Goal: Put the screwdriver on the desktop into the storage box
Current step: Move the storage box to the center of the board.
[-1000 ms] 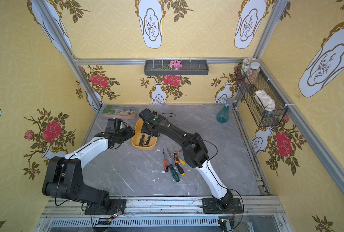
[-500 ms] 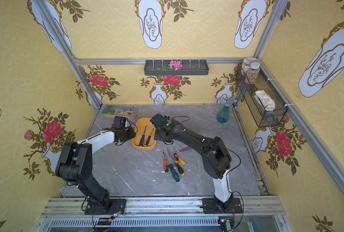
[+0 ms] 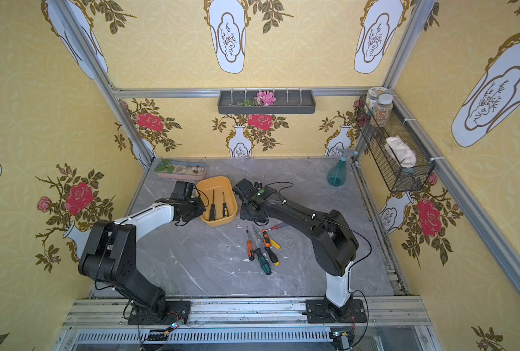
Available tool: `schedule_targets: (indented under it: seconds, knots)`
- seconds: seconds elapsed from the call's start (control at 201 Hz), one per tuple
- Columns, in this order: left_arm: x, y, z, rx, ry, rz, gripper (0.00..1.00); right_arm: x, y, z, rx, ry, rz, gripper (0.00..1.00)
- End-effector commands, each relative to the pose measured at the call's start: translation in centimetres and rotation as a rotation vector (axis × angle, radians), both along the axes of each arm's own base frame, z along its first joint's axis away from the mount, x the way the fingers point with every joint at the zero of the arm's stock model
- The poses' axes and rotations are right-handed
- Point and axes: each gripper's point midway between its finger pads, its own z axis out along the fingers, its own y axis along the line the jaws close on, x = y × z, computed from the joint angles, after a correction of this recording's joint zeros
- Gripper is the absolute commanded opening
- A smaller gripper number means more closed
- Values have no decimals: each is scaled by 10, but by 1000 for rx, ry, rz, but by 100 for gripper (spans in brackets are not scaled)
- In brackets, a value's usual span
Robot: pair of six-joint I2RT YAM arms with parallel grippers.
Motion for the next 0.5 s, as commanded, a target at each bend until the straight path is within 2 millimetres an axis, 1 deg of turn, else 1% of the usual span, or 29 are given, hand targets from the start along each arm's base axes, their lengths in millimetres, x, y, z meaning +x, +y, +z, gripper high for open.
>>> schedule_targets:
  seconds: [0.0, 0.184, 0.309, 0.373, 0.428, 0.493]
  knots:
    - [-13, -8, -3, 3, 29, 20, 8, -22, -4, -9, -57, 54, 87, 55]
    - [-37, -20, -6, 3, 59, 45, 7, -65, 4, -25, -123, 134, 225, 53]
    - [-54, -23, -6, -6, 64, 77, 9, -84, 8, -33, -133, 162, 258, 50]
    - [-61, -21, -6, -12, 64, 104, 13, -89, 9, -39, -126, 178, 256, 48]
    - [-64, -18, -6, -12, 62, 121, 21, -90, 10, -44, -122, 184, 255, 47]
    - [-64, -16, -2, -12, 47, 131, 30, -89, 12, -48, -122, 185, 253, 46]
